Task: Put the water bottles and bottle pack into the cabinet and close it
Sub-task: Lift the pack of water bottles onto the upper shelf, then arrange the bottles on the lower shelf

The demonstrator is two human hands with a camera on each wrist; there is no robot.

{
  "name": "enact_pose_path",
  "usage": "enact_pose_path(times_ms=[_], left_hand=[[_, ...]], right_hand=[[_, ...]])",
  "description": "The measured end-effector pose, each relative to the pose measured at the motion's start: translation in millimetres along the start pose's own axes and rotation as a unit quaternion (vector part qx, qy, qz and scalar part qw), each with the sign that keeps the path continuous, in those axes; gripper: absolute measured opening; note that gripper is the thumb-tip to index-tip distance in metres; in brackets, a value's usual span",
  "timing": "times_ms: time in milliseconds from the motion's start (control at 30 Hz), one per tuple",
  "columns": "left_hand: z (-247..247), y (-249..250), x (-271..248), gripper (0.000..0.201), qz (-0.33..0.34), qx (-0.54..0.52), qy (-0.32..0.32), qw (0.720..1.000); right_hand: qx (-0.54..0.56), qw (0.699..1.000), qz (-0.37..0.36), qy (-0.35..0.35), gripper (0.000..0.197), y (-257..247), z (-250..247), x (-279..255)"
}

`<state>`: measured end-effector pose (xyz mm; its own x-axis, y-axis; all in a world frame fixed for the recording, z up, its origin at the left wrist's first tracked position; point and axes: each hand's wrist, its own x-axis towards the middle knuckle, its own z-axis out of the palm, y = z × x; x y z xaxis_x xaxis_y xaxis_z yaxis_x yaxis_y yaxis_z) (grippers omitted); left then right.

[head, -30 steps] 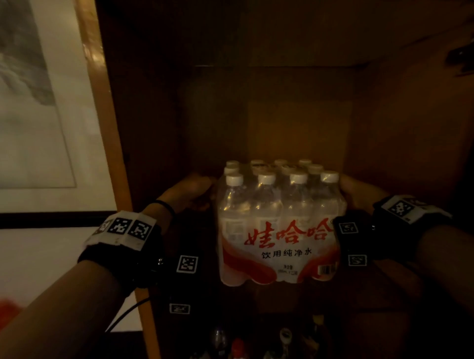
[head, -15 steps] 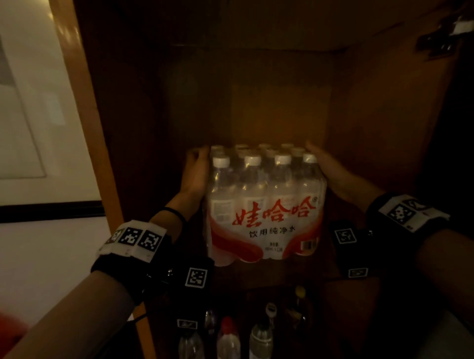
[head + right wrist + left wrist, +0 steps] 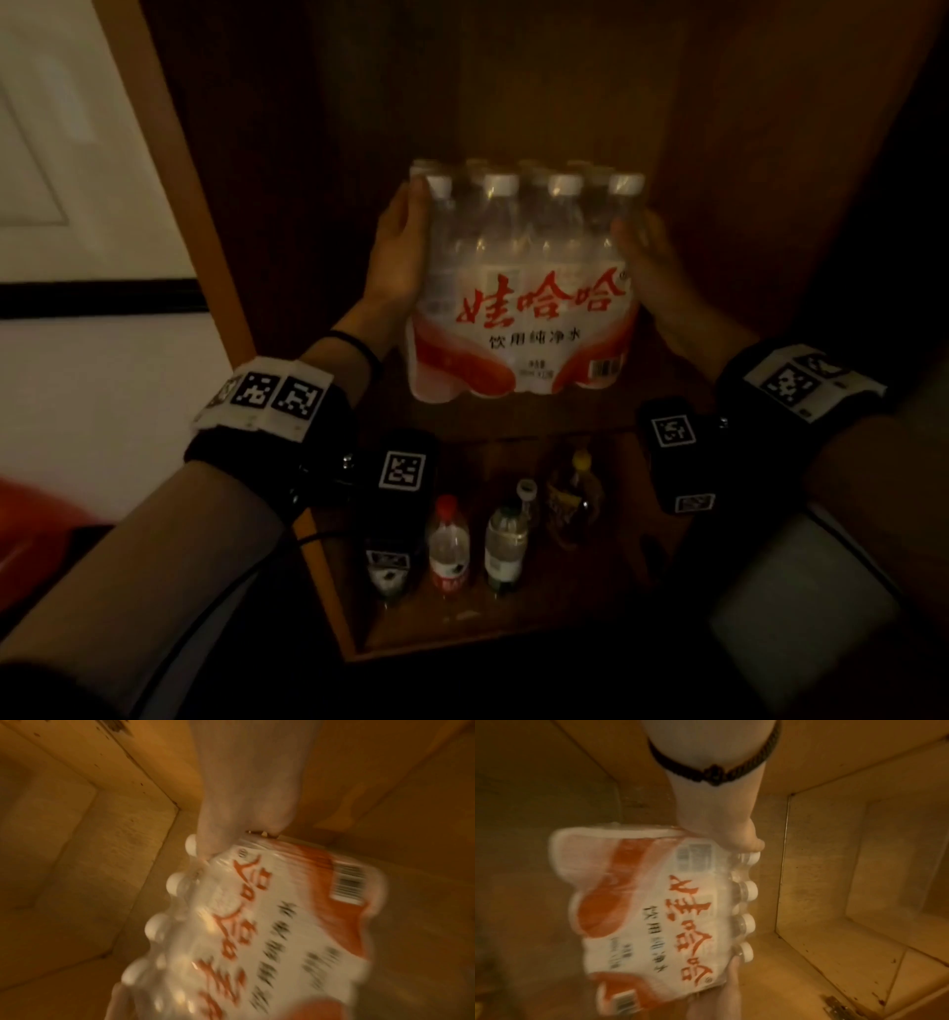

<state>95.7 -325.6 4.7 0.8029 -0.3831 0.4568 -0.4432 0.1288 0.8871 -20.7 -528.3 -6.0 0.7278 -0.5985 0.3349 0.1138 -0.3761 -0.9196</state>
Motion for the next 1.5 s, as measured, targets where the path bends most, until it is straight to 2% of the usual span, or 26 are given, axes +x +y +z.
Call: enact_pose_path(times_ms=[100, 233, 367, 467, 567, 633, 733, 867, 933, 1067, 1267, 1400, 1500], left_hand=[[-2.3, -10.0, -20.0, 0.037, 0.003, -0.018, -0.006, 1.0], [-6.5, -32.0, -58.6, 0.046, -0.02, -0.029, 0.01, 0.999], [-7.6, -42.8, -115.6, 0.036, -0.03, 0.003, 0.053, 0.998], [-10.0, -46.7, -154.8, 0.023, 0.006, 0.012, 0.065, 0.998], [-15.0, -56.4, -185.2, 0.016, -0.002, 0.024, 0.014, 1.0], [-16.7, -68.8, -198.4, 0.017, -0.053, 0.041, -0.024, 0.997], [-17.2, -103.8, -210.8, 0.02, -0.159, 0.088, -0.071, 0.981], [-19.1, -152.1, -217.7, 0.022, -0.248, 0.152, -0.062, 0.955], [-22.2, -173.4, -217.5, 0.022, -0.26, 0.182, -0.036, 0.948], [-27.0, -210.4, -206.8, 0.041, -0.259, 0.295, -0.048, 0.919], [-30.3, -238.1, -182.6, 0.047, -0.275, 0.264, -0.006, 0.924], [-31.1, -251.2, -178.1, 0.054, -0.288, 0.253, 0.004, 0.924], [-31.1, -258.9, -179.1, 0.062, -0.297, 0.245, -0.002, 0.923]], right_hand=[[0.005, 1.0, -0.004, 0.01, 0.049, 11.5, -1.7, -19.6], [0.038, 0.999, 0.013, 0.002, 0.052, 35.7, -4.8, -56.3], [0.035, 0.999, -0.021, 0.01, 0.046, 57.2, 8.7, -100.2], [0.011, 0.998, -0.058, 0.015, 0.032, 57.4, 28.6, -132.6], [-0.02, 0.996, -0.055, -0.068, 0.02, 64.0, 48.5, -159.0], [-0.055, 0.987, -0.017, -0.15, 0.018, 74.2, 59.3, -171.1], [-0.114, 0.953, 0.076, -0.269, 0.023, 96.6, 74.1, -182.6], [-0.165, 0.909, 0.153, -0.352, 0.034, 122.6, 90.2, -188.2], [-0.179, 0.892, 0.184, -0.372, 0.041, 131.7, 99.5, -186.7], [-0.209, 0.882, 0.21, -0.367, 0.049, 150.5, 121.4, -170.4], [-0.226, 0.907, 0.185, -0.304, 0.052, 172.4, 153.0, -142.3], [-0.238, 0.911, 0.16, -0.298, 0.052, 183.6, 169.4, -126.9], [-0.24, 0.908, 0.171, -0.298, 0.056, 187.7, 179.8, -118.9]])
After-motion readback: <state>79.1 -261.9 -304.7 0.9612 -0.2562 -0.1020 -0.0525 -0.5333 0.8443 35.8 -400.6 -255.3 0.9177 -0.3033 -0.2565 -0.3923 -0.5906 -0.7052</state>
